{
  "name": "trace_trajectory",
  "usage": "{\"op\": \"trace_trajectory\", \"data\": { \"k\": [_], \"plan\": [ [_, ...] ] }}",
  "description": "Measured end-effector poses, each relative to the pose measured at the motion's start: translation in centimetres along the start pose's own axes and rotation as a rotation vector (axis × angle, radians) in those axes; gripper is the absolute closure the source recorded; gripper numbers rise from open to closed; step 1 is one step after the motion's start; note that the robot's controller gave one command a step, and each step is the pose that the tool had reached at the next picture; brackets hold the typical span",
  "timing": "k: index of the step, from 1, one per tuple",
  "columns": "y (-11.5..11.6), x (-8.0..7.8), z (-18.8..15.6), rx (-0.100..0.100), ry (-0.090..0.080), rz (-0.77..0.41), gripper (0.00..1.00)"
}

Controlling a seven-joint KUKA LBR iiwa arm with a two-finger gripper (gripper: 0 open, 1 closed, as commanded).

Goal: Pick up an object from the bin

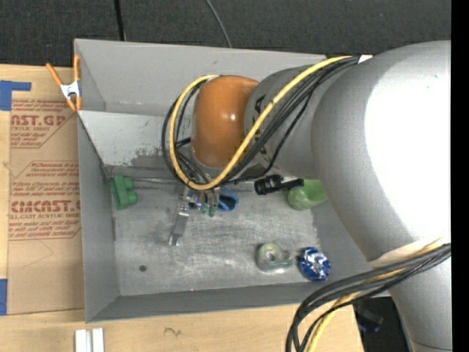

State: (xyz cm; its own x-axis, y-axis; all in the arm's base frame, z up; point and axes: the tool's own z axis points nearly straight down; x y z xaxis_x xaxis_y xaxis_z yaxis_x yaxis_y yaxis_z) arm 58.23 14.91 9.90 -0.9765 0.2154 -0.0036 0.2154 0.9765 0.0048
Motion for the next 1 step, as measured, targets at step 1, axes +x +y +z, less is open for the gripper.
{"op": "trace_trajectory", "data": {
  "k": [1],
  "plan": [
    [-6.99, -0.36, -7.49, 0.004, -0.003, 0.287, 0.00]
  ]
}}
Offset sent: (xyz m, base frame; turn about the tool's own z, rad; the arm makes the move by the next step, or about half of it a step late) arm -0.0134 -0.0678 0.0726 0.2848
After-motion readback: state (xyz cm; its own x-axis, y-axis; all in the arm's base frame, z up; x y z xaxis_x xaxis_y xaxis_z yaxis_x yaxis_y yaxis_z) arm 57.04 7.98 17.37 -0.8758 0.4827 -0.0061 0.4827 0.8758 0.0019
